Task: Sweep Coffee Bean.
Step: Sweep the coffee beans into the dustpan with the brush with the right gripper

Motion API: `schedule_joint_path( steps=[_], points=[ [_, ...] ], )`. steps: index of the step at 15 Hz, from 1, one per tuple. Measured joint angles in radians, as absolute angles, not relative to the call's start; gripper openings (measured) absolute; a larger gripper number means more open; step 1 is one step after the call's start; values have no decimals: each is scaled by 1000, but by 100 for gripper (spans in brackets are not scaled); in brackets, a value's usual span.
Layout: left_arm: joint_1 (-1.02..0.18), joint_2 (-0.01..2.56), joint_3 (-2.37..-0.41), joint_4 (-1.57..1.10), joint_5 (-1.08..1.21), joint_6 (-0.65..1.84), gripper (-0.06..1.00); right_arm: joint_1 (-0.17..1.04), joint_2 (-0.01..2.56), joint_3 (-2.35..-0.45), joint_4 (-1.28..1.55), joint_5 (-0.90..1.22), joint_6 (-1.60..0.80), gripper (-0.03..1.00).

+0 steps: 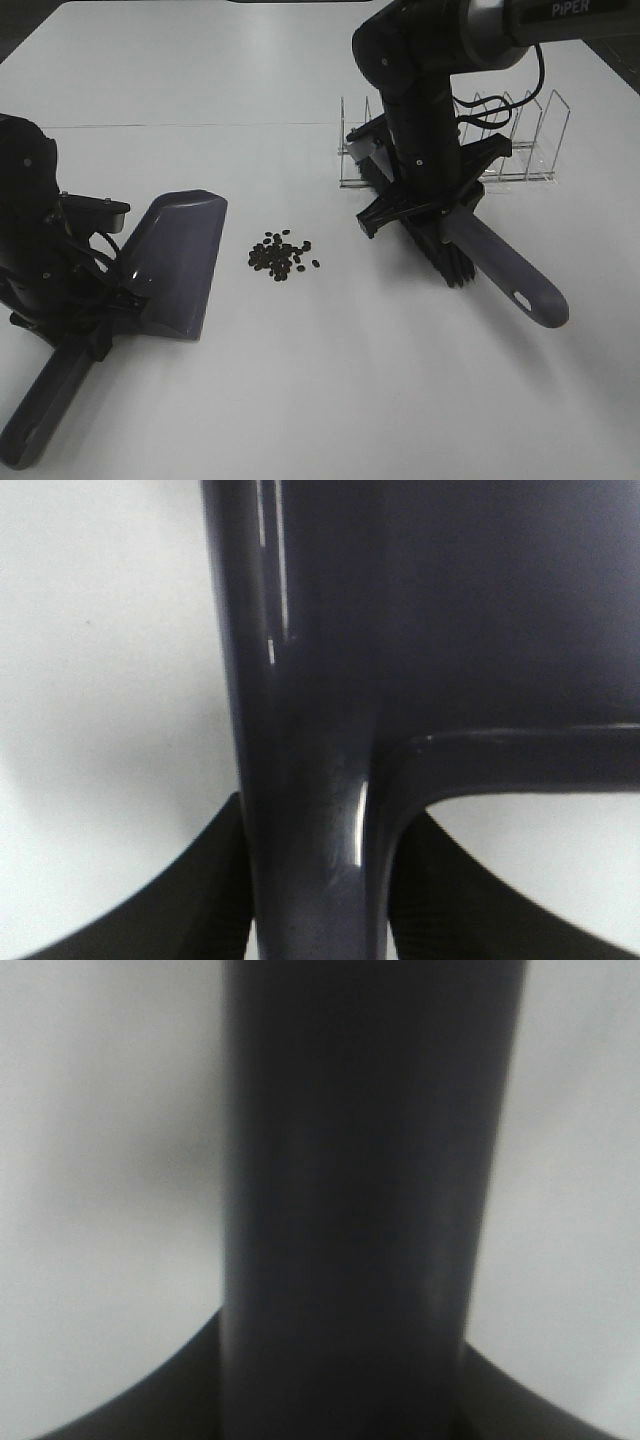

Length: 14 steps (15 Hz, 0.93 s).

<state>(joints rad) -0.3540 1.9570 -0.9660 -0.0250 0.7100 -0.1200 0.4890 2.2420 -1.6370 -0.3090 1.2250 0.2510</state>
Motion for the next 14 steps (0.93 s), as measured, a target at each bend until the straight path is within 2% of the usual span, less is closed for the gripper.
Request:
schedule_joint_path(
  steps=[7,14],
  points=[
    [-354,1959,-966,-26,709,-108,35,549,2296,-1662,-275,1219,282,28],
    [-354,1959,-966,-26,709,-101,35,598,2437,-1894,-86,1236,300,28]
  ],
)
